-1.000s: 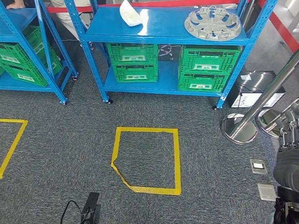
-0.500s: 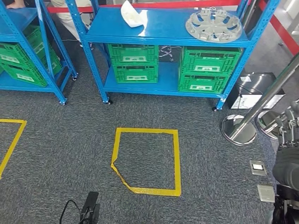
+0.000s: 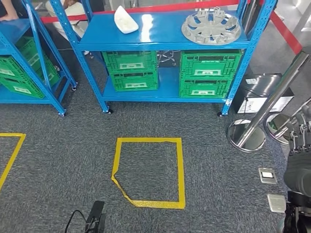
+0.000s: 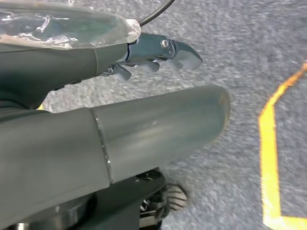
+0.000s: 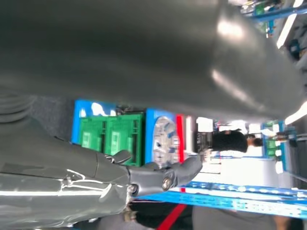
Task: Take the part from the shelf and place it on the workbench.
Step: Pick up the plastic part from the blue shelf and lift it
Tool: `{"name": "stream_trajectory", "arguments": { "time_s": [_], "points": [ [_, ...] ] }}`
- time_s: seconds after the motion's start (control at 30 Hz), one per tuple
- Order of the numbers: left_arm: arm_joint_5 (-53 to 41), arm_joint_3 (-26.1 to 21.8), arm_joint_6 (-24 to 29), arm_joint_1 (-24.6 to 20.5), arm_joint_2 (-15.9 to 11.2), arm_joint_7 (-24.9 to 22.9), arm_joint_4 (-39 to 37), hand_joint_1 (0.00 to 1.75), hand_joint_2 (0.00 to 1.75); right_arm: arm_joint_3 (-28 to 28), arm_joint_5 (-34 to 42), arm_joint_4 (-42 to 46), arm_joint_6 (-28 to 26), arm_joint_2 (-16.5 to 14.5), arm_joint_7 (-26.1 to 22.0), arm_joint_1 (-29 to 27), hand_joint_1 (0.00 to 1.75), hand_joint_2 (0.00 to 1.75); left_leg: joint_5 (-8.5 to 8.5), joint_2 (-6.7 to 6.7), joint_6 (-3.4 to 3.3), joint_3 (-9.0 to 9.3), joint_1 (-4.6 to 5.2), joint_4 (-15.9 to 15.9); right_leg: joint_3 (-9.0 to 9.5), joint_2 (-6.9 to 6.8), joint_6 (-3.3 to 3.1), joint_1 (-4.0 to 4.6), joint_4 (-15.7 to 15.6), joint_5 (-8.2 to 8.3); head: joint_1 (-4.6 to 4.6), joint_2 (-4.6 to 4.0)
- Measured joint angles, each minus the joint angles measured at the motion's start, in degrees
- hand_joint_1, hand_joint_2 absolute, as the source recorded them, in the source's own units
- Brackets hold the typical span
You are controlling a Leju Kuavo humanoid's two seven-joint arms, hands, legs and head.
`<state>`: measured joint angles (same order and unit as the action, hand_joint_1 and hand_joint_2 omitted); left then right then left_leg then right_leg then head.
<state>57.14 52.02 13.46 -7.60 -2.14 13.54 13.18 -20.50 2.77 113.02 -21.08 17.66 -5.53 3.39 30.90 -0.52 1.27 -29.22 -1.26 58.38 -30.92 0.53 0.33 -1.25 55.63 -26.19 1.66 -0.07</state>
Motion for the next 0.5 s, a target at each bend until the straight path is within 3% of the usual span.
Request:
{"name": "stream_trajectory", "arguments": {
  "time_s": [0.07, 0.1, 0.13, 0.17, 0.23, 0.3, 0.43, 0.5],
  "points": [
    [0.00, 0.00, 0.00, -0.03, -0.01, 0.01, 0.00, 0.00, 0.00, -0.04, 0.08, -0.04, 0.04, 0.00, 0.01, 0.04, 0.00, 0.00, 2.79, 0.07, 0.10, -5.33, 0.02, 8.77, 0.29, 0.04, -0.53, 0.23, -0.02, -0.36, 0.27, 0.00],
    [0.01, 0.00, 0.00, 0.06, -0.01, 0.01, 0.00, 0.00, 0.00, -0.07, 0.10, -0.09, 0.05, 0.00, 0.02, 0.03, 0.00, 0.00, 3.29, 0.08, 0.02, -7.94, 0.06, 12.32, 0.47, 0.15, -0.74, 0.41, -0.02, -0.57, 0.34, 0.00],
    [0.02, 0.00, 0.00, 0.20, -0.02, 0.00, 0.00, 0.00, 0.00, -0.10, 0.12, -0.17, 0.07, 0.00, 0.03, 0.03, 0.00, 0.00, 2.65, 0.11, -0.18, -9.61, 0.13, 13.83, 0.74, 0.32, -0.90, 0.58, -0.02, -0.83, 0.38, 0.00],
    [0.03, 0.00, 0.00, 0.34, -0.02, -0.01, 0.00, 0.00, 0.00, -0.11, 0.14, -0.24, 0.07, 0.00, 0.03, 0.03, 0.00, 0.00, 0.83, 0.14, -0.51, -10.13, 0.27, 12.95, 1.13, 0.54, -0.99, 0.74, -0.02, -1.13, 0.43, 0.00],
    [0.04, 0.00, 0.01, 0.49, -0.16, -0.01, -0.01, 0.00, 0.00, -0.13, 0.23, -0.32, 0.08, 0.00, 0.01, 0.04, 0.00, 0.00, -4.64, 0.43, -1.70, -8.18, 0.85, 5.46, 2.02, 0.88, -1.00, 0.91, -0.07, -1.80, 0.53, 0.00],
    [0.03, 0.00, 0.01, 0.44, -0.38, 0.00, -0.05, 0.00, 0.00, -0.14, 0.37, -0.40, 0.08, 0.00, 0.01, 0.07, 0.00, 0.00, -7.51, 0.81, -2.77, -5.76, 1.47, -1.27, 2.38, 1.07, -0.72, 1.00, -0.15, -2.40, 0.33, -0.01],
    [0.05, 0.00, 0.01, 0.32, -0.33, 0.04, -0.08, 0.00, 0.00, -0.12, 0.46, -0.51, 0.08, -0.02, -0.02, 0.06, 0.00, 0.00, -7.15, 0.97, -3.22, -4.18, 1.63, -4.20, 2.93, 1.14, 0.48, 0.82, -0.86, -2.98, 0.39, 0.00],
    [0.06, 0.00, 0.01, 0.38, -0.28, 0.05, -0.08, 0.00, 0.00, -0.04, 0.46, -0.51, 0.08, -0.02, -0.05, 0.21, 0.00, 0.00, -7.03, 0.87, -3.49, -2.66, 1.10, -5.51, 1.93, 0.66, 1.07, 0.91, 2.07, -4.49, 0.22, 0.00]
  ]
}}
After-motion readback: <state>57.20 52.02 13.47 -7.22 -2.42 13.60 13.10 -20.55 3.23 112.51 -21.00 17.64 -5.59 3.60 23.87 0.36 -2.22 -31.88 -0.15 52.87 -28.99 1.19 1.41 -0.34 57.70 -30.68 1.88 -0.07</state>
